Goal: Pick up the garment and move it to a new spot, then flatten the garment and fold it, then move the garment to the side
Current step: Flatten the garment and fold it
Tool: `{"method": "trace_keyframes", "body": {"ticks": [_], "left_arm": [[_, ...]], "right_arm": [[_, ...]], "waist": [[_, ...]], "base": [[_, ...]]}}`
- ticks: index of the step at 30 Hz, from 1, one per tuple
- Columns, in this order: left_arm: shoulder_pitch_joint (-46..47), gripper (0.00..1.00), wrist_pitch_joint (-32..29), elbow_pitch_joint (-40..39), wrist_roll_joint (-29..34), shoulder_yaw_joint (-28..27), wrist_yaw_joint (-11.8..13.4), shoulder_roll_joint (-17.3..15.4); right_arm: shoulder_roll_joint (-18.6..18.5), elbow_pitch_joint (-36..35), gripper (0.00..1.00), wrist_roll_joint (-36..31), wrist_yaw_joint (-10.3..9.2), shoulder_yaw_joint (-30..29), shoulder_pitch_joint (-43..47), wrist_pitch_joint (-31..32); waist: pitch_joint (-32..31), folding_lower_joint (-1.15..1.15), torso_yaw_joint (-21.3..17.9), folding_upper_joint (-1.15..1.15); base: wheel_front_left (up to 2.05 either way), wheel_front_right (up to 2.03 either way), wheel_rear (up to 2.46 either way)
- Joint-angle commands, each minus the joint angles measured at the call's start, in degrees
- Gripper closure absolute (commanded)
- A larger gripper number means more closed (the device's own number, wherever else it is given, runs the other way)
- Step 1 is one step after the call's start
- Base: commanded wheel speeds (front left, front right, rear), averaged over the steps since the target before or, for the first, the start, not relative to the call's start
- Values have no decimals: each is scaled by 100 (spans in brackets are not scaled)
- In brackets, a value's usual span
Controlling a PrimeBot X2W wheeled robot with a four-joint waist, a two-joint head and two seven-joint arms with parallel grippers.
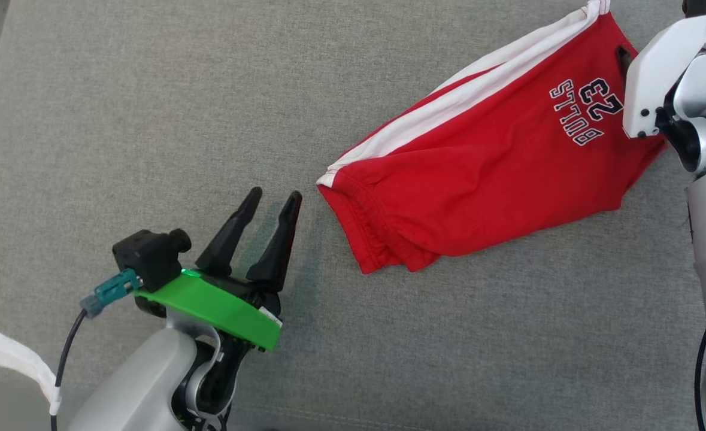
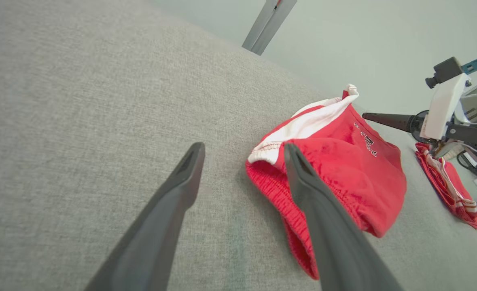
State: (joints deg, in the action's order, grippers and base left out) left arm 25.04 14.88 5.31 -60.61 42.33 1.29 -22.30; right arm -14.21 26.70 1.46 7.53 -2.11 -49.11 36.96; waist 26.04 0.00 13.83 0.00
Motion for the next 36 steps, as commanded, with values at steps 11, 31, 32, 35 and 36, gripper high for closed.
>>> {"method": "trace_keyframes", "body": {"ticks": [11, 31, 32, 35, 36], "left_arm": [[-1198, 0, 30, -283, 2360, -1592, -503, 989], [-2488, 0, 31, -237, 3678, -2986, -880, 1528], [-2551, 0, 31, -216, 3686, -3021, -881, 1559], [-2693, 0, 31, -197, 3714, -3075, -881, 1651], [-2728, 0, 31, -188, 3710, -3065, -882, 1678]], "right_arm": [[243, 360, 100, 521, -4, -372, 465, 812], [69, -567, 100, 1327, -6, -1411, 1341, -45], [54, -643, 100, 1355, -7, -1402, 1359, -41], [42, -1003, 100, 1489, -6, -1121, 1394, 33], [55, -1114, 100, 1541, -6, -980, 1404, 77]], "waist": [[-60, 0, 152, 0], [-1161, 0, -931, 0], [-1194, 0, -929, 0], [-1294, 0, -911, 0], [-1319, 0, -901, 0]], "base": [[0, 0, 0], [0, 0, 0], [0, 0, 0], [0, 0, 0], [0, 0, 0]]}}
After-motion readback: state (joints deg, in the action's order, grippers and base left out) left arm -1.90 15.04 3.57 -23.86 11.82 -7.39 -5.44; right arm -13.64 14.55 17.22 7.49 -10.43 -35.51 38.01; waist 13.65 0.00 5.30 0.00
